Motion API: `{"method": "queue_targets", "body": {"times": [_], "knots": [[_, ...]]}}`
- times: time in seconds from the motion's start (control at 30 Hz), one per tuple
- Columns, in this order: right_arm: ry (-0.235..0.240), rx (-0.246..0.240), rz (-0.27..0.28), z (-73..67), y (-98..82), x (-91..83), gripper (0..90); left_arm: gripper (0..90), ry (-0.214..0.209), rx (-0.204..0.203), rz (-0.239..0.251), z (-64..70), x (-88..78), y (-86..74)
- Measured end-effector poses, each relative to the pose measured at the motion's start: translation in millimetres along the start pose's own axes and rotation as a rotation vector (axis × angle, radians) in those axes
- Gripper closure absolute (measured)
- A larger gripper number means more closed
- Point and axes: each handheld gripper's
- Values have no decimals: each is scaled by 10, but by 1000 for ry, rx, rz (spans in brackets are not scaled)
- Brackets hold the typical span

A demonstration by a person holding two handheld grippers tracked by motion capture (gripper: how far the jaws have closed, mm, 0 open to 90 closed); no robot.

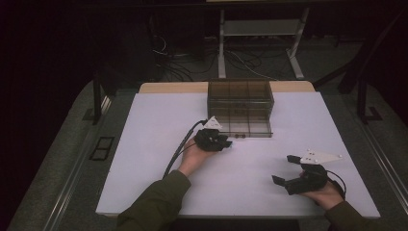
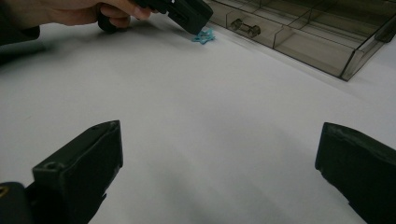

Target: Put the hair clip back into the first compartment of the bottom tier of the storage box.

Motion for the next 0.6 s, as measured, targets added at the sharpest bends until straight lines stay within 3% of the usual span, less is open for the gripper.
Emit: {"method": "queue_targets", "body": {"times": [0.13,0.4,0.6], "knots": [[-1,-4,-1,3,-1,4,3,678,-3,-8,-4,9,24,-10],[-2,-3,-3,1,2,10,3,718,32,41,-34,55,56,-18],[0,-5,-4,1,2,14,3,733,38,41,-37,67,59,-18]]}}
Point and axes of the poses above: each handheld gripper's, and its own axes: x roughly forward along the jaws, y roughly out of its top, z roughly to its right, and after that the axes turned 14 degrees about -x, right-handed
